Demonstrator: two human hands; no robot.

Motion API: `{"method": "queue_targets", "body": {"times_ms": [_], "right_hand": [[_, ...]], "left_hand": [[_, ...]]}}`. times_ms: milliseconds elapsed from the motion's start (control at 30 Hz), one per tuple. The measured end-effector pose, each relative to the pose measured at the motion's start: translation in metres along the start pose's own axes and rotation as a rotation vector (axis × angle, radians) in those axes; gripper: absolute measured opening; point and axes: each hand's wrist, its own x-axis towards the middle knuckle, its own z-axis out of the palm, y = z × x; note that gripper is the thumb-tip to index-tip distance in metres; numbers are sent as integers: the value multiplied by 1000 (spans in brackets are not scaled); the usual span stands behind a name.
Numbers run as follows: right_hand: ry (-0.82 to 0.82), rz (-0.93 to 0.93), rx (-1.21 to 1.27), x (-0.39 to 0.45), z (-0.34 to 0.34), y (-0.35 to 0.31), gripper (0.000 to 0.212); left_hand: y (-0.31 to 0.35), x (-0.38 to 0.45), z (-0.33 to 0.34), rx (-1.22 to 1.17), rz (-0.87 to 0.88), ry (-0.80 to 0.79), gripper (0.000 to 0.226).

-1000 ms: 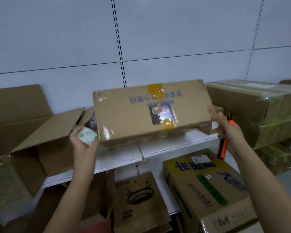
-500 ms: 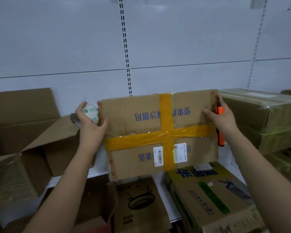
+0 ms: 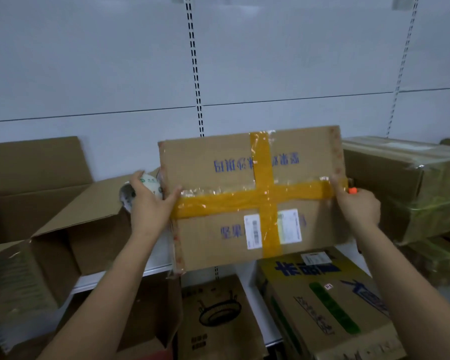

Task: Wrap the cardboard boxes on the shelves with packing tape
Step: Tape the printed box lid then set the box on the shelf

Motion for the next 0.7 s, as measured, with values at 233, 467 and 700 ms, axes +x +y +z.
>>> {"method": "queue_targets", "body": {"times_ms": [233,467,700], "right_hand": [[-64,-278,-559,25,12,-40,51],[-41,-320,-718,26,51,-39,29],[177,-479,-562,-28,32,-4,24]], "left_hand": [[19,36,30,97,143,-188,87],[-11,-19,33,290,203,-146,72],[3,-65,26,270,291,-232,69]]}}
